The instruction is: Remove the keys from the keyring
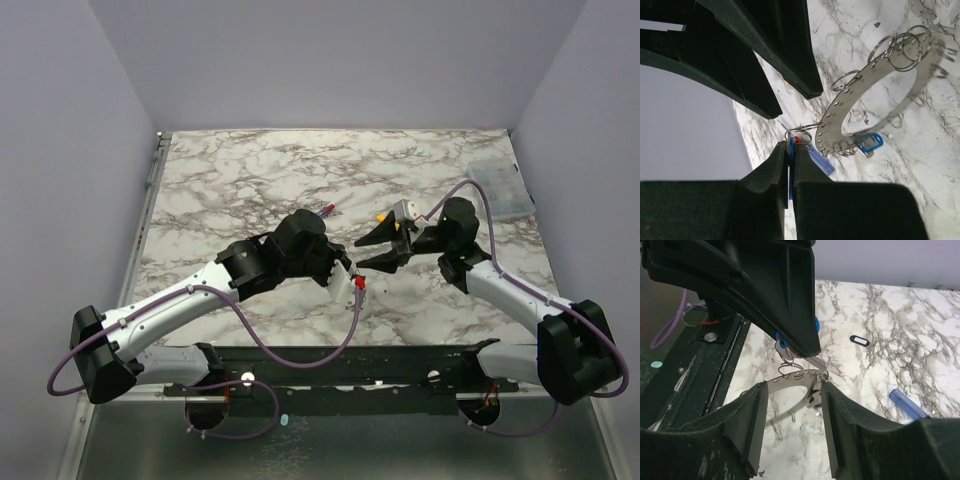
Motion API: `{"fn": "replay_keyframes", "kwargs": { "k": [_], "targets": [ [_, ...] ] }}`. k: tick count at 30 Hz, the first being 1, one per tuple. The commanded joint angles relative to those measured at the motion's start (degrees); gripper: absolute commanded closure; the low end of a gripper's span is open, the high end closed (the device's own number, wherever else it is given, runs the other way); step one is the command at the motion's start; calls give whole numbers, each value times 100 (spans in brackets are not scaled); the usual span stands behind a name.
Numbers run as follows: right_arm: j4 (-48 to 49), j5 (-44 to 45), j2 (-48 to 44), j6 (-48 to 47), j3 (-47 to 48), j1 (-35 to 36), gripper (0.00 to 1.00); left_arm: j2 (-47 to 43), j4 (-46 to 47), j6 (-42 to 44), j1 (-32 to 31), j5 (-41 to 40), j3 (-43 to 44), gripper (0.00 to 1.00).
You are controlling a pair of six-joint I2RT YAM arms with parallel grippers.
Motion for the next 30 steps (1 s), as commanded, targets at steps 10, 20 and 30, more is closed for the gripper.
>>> {"fn": "replay_keyframes", "kwargs": {
  "k": [10, 20, 30],
  "targets": [
    [-101, -189, 83, -176, 152, 278, 44, 64, 111, 316, -155, 356, 297, 100],
    [-419, -218, 99, -433, 234, 359, 68, 114, 101, 372, -181, 321, 348, 100],
    [-741, -26, 61, -517, 362, 360, 100, -53, 61, 420, -176, 148, 186, 100]
  ]
}}
